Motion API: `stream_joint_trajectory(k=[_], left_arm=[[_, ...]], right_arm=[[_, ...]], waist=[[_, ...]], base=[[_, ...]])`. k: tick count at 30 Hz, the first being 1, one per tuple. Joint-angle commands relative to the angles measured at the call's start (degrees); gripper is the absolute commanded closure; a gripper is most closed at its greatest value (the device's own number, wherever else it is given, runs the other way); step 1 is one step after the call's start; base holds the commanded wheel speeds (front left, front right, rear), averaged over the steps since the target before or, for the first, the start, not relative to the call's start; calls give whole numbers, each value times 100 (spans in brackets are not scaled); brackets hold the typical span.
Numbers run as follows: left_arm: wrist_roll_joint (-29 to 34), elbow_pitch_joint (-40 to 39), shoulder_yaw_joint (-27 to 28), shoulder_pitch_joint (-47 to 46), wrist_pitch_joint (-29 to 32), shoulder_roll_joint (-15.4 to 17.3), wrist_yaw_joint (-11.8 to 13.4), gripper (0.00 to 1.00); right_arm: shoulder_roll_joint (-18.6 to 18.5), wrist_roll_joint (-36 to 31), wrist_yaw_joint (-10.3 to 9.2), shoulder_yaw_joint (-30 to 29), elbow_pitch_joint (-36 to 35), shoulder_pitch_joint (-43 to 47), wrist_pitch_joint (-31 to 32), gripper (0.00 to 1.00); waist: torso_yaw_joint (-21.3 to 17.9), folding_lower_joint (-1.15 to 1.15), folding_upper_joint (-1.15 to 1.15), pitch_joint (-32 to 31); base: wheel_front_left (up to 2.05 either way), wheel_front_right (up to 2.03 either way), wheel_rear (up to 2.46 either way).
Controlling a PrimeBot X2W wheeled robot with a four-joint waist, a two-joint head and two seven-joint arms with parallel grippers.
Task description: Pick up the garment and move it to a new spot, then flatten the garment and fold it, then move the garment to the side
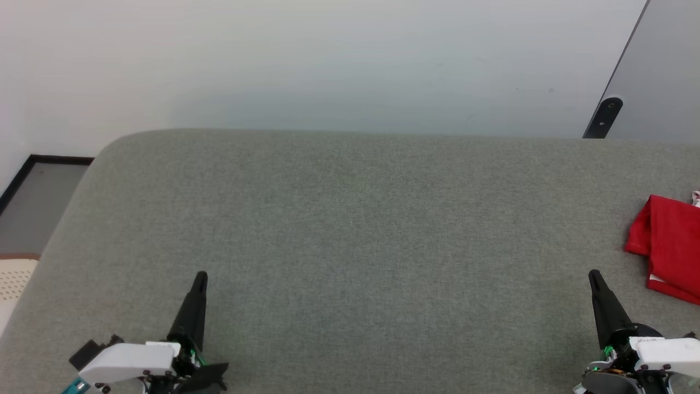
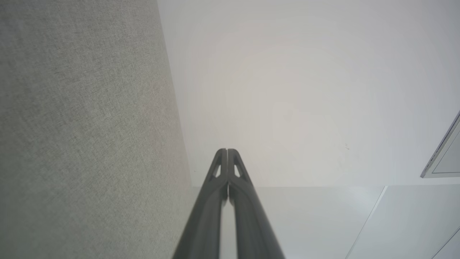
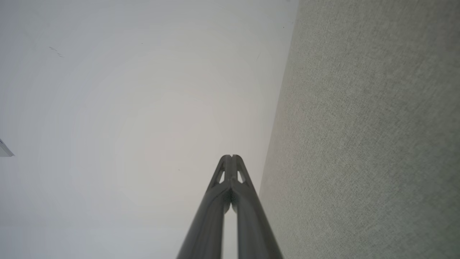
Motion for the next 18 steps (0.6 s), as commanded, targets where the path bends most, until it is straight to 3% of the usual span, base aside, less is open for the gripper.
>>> stream_joint_trajectory(k=[1, 18], left_arm=[[43, 3, 16, -56, 13, -5, -16, 100], [46, 2, 18, -56, 15, -6, -16, 100]], right_arm=[[11, 26, -6, -2, 1, -75, 17, 100], [11, 26, -6, -2, 1, -75, 17, 100]], waist=[[0, 0, 0, 0], [0, 0, 0, 0]], base=[[0, 0, 0], [0, 0, 0]])
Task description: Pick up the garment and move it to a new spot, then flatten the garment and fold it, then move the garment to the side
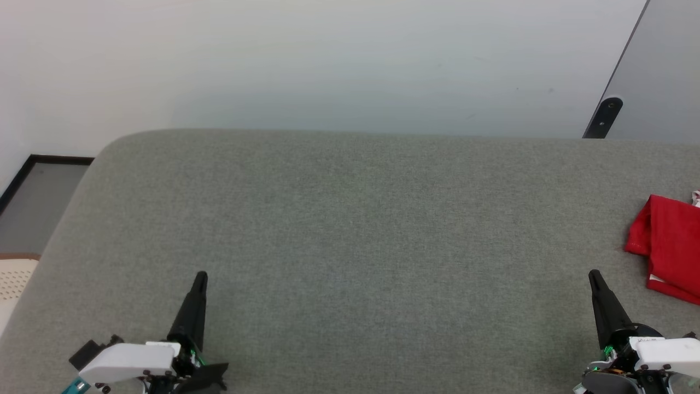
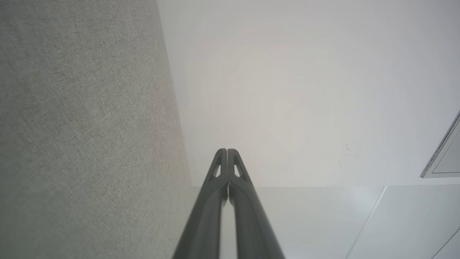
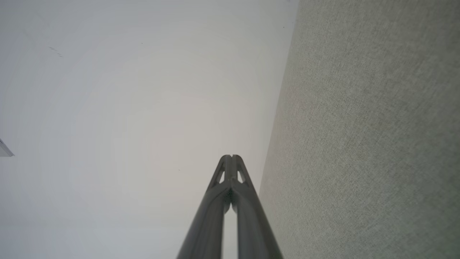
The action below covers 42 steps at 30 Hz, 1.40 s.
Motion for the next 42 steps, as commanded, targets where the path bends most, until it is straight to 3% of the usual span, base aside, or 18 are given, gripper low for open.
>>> stream_joint_trajectory(k=[1, 42], left_arm=[[46, 1, 17, -56, 14, -5, -16, 100], [50, -1, 20, -56, 17, -7, -17, 100]], right_arm=[[11, 26, -6, -2, 1, -75, 17, 100], [12, 26, -6, -1, 3, -75, 16, 100]], waist=[[0, 0, 0, 0], [0, 0, 0, 0]], base=[[0, 0, 0], [0, 0, 0]])
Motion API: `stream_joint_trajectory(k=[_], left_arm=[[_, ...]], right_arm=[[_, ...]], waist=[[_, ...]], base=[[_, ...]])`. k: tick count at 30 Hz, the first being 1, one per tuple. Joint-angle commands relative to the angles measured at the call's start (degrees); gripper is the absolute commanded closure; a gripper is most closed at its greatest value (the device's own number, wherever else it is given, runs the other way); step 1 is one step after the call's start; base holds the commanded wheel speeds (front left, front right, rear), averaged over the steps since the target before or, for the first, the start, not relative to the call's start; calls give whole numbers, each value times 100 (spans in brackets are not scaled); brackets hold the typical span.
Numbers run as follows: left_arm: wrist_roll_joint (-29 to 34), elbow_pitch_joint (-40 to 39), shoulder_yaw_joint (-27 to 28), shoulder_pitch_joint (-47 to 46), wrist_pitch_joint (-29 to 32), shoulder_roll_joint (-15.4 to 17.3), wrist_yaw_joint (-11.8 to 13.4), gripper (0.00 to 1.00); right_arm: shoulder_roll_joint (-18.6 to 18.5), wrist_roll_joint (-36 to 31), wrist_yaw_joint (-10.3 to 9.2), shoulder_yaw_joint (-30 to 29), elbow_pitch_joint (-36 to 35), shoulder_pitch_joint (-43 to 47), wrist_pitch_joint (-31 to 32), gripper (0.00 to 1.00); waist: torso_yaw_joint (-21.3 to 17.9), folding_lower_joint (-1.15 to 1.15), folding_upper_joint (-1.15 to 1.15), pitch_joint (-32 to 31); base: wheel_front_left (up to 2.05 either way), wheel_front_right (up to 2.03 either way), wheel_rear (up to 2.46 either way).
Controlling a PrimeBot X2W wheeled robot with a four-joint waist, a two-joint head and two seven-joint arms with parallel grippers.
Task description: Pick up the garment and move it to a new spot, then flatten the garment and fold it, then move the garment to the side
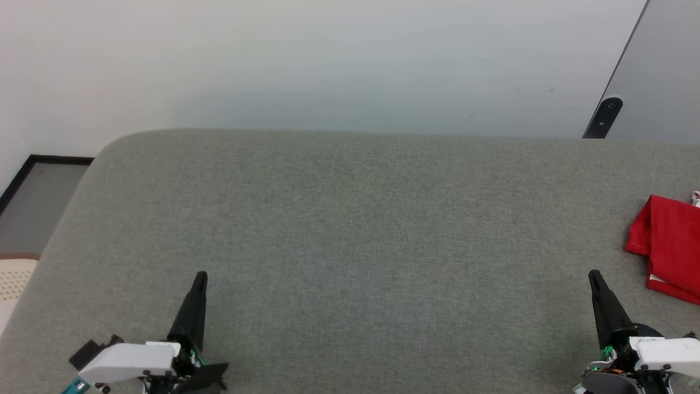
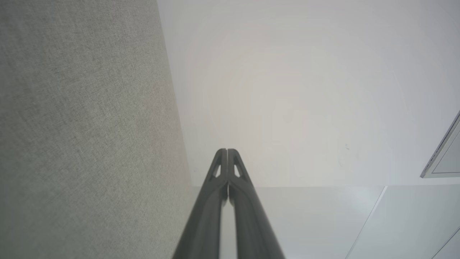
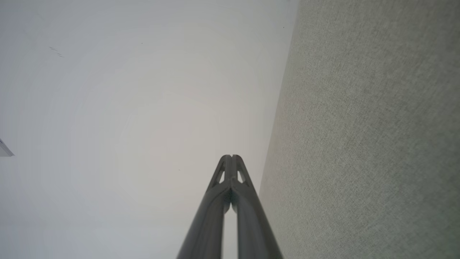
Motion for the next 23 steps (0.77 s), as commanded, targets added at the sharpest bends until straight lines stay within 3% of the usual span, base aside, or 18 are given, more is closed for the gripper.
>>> stream_joint_trajectory(k=[1, 23], left_arm=[[49, 3, 18, -55, 16, -4, -17, 100], [49, 2, 19, -56, 14, -5, -17, 100]], right_arm=[[11, 26, -6, -1, 0, -74, 16, 100], [11, 27, -6, -1, 2, -74, 16, 100]], waist=[[0, 0, 0, 0], [0, 0, 0, 0]], base=[[0, 0, 0], [0, 0, 0]])
